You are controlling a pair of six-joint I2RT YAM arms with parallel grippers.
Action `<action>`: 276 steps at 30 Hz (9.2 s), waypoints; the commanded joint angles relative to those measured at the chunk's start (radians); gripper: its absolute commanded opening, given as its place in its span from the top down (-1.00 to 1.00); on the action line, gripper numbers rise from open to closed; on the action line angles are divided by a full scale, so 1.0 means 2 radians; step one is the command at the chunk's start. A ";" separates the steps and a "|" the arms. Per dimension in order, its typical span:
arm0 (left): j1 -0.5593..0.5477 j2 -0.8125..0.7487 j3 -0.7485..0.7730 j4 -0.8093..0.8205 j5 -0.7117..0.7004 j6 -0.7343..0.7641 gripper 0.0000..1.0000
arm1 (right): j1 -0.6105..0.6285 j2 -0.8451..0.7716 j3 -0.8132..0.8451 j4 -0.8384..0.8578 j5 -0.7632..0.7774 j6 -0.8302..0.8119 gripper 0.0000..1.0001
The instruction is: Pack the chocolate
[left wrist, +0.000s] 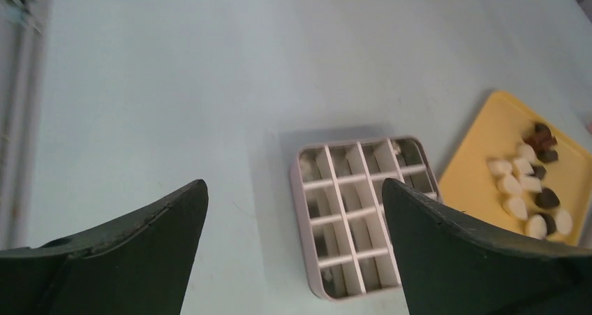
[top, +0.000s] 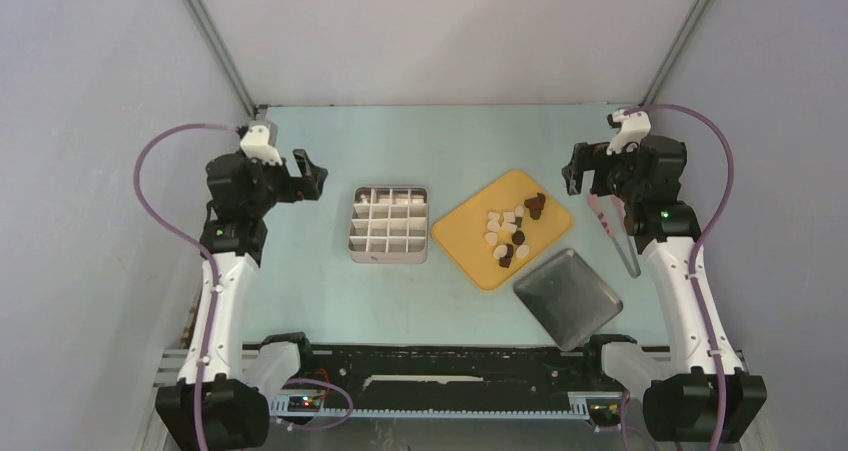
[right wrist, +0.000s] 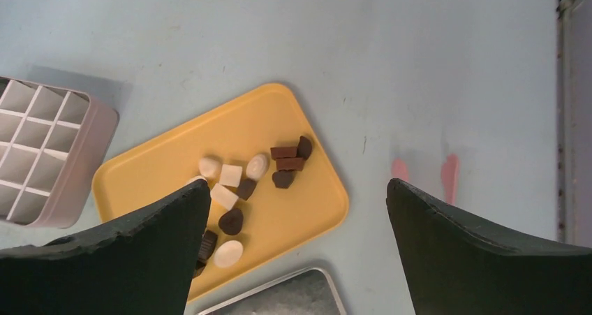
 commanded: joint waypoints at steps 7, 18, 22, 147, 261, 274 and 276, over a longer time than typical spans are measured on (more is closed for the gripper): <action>-0.045 -0.021 -0.047 -0.038 0.036 0.038 -0.99 | -0.036 0.009 -0.002 -0.043 -0.151 -0.049 -0.99; -0.200 0.022 0.016 -0.152 0.033 0.195 -0.88 | -0.136 0.158 0.084 -0.154 -0.099 -0.104 -0.51; -0.232 0.046 0.019 -0.158 0.050 0.198 -0.81 | -0.158 0.184 0.085 -0.159 -0.045 -0.128 -0.36; -0.421 0.238 0.150 -0.198 0.368 0.268 1.00 | 0.114 -0.012 0.042 -0.301 -0.361 -0.263 -0.78; -0.654 0.452 0.161 -0.090 -0.051 0.073 0.36 | -0.172 -0.096 -0.061 -0.107 -0.232 -0.038 -0.40; -0.639 0.417 0.133 -0.085 -0.014 0.184 1.00 | -0.165 -0.085 -0.059 -0.192 -0.368 -0.175 -0.40; -0.635 0.395 0.115 -0.075 -0.001 0.227 1.00 | -0.133 -0.083 -0.052 -0.251 -0.377 -0.241 -0.47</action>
